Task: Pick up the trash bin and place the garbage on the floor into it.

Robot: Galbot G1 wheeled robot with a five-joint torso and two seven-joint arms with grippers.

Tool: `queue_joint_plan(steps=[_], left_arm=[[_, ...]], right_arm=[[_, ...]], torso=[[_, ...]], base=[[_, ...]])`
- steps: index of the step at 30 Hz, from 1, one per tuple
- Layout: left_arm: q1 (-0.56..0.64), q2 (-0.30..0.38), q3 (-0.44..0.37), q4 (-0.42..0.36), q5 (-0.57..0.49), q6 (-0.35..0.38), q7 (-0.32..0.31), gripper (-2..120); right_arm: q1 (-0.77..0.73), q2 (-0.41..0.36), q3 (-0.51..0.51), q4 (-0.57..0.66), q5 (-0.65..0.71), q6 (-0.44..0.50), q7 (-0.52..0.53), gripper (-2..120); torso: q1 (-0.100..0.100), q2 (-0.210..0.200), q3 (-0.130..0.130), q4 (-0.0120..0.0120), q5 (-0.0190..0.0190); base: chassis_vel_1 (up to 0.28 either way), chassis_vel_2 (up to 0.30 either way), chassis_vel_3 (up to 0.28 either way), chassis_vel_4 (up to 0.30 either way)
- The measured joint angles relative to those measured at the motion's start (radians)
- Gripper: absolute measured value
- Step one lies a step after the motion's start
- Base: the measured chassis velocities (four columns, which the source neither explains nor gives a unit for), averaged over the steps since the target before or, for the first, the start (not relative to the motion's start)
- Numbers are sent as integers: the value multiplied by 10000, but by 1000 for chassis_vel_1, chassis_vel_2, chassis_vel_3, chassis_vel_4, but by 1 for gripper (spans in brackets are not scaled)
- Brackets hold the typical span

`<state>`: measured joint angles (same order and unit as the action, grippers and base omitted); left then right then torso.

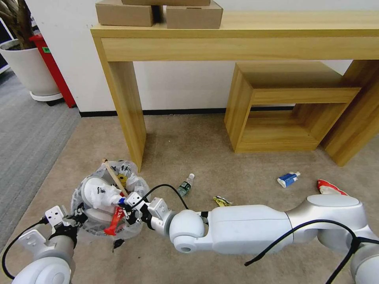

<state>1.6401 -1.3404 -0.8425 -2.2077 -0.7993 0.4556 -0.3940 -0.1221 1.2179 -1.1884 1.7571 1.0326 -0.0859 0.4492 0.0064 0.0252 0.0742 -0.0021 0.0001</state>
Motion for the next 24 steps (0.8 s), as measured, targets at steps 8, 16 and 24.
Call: queue_joint_plan(steps=[8,16,24], left_arm=[[-97,6,1,262,13,-12,7,0],[-169,-91,52,387,69,-12,0,0],[-174,-177,22,411,99,-8,-8,0]], right_arm=[[-123,-508,136,279,-130,13,-80,26],[-221,-925,285,543,-283,125,-171,57],[-241,-1050,279,711,-377,202,-245,85]], torso=[[0,0,0,-1,0],[0,0,0,-1,0],[0,0,0,0,1]], base=[[0,0,0,0],[0,0,0,0],[0,0,0,0]])
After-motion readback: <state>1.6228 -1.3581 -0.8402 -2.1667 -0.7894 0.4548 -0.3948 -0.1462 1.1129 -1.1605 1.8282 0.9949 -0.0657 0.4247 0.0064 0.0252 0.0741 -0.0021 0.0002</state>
